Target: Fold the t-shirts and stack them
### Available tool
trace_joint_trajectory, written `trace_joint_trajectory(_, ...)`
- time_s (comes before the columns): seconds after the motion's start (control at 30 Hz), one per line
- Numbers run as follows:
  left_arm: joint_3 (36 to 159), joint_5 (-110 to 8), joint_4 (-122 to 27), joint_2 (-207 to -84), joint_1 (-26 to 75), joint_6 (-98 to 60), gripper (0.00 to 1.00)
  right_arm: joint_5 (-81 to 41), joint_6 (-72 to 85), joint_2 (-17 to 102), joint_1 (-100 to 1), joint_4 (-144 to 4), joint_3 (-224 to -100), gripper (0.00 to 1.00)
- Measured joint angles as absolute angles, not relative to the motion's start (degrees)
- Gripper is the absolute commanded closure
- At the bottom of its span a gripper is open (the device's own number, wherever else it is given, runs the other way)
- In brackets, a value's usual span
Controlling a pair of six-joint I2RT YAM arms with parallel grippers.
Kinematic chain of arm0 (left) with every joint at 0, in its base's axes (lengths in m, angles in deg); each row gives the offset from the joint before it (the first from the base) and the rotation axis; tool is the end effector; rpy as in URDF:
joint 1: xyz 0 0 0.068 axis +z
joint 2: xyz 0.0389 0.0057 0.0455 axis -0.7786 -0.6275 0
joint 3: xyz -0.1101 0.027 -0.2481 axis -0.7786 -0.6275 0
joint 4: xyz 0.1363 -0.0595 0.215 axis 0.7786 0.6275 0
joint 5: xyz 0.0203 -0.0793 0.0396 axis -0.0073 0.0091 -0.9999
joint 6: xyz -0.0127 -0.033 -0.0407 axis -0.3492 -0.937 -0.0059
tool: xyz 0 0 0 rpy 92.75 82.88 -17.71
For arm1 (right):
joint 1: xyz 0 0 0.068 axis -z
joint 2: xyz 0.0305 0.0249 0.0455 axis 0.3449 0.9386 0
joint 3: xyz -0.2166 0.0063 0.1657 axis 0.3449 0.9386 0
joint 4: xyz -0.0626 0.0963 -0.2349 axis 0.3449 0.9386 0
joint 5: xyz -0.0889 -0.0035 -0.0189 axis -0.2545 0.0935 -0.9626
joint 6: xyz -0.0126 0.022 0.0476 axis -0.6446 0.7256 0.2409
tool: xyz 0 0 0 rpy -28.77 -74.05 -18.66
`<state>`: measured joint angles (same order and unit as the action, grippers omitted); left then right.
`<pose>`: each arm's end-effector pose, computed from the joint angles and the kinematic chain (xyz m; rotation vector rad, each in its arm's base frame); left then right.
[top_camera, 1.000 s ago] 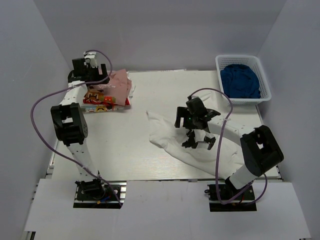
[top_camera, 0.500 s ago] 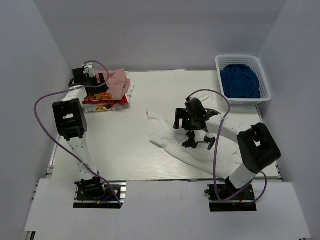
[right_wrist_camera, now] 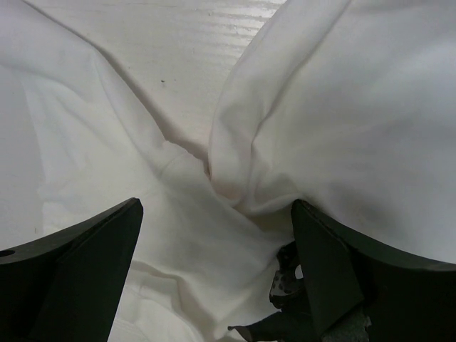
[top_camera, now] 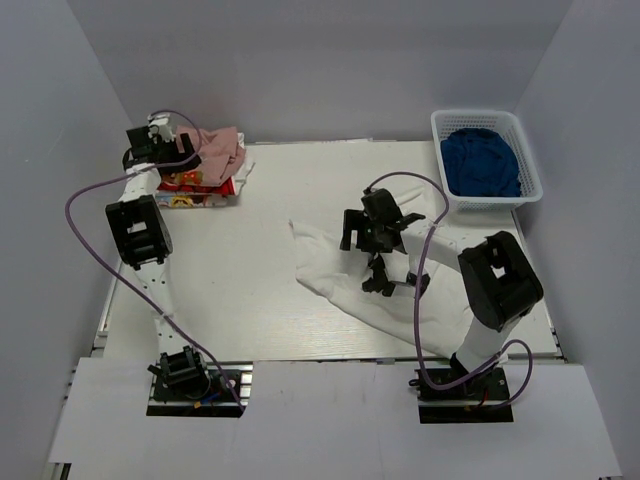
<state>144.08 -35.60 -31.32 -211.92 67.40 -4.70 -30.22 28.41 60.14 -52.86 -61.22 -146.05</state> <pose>0.5430 0.1435 0.1710 -0.0262 2.1693 -0.2673 0.3053 0.1937 0.1835 -0.0581 2.4624 0.4226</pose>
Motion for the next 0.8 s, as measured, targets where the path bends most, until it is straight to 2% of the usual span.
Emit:
trace_joint_trajectory(0.13, 153.15, -35.56, -29.68, -217.45, 68.17, -4.86, 0.01, -30.14, 28.41, 61.96, -52.86, -61.13, -147.91, 0.09)
trace_joint_trajectory(0.53, 151.25, -38.53, -33.90, -216.68, 68.17, -12.00, 0.01, -28.67, 26.43, 62.65, -52.86, -60.04, -149.62, 0.09)
trace_joint_trajectory(0.8, 151.23, -40.50, -29.07, -211.75, 68.10, -17.03, 0.01, -24.91, 19.85, 58.94, -53.10, -59.93, -149.92, 0.09)
